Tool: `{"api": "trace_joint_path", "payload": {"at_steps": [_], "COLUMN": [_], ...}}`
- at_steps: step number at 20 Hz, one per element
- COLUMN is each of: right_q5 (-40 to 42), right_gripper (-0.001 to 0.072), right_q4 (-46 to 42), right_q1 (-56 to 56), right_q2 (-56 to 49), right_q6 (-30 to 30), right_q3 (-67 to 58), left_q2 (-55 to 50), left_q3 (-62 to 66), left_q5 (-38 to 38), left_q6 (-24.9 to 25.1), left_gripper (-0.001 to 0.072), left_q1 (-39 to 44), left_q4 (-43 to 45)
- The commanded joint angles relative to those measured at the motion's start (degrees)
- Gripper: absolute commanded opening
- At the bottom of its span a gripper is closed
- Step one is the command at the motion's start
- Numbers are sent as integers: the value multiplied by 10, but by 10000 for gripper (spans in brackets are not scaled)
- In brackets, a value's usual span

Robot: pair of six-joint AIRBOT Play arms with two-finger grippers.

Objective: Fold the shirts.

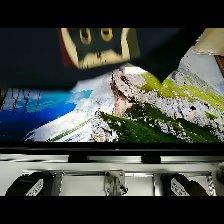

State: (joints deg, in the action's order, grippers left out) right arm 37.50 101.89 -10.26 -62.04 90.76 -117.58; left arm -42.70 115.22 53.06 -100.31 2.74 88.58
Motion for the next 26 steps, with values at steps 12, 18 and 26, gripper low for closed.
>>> {"api": "trace_joint_path", "payload": {"at_steps": [12,18,26], "right_q5": [-93,-134,306], "right_gripper": [54,54,460], "right_q4": [77,103,151], "right_q1": [6,43,24], "right_q2": [-151,-310,-381], "right_q6": [-37,-200,-123], "right_q3": [44,44,43], "left_q2": [-5,-5,-12], "left_q3": [-391,-629,-675], "left_q5": [190,126,-46], "left_q6": [-34,6,38], "left_gripper": [39,39,39], "left_q1": [-4,53,70], "left_q4": [-80,-278,-345]}}
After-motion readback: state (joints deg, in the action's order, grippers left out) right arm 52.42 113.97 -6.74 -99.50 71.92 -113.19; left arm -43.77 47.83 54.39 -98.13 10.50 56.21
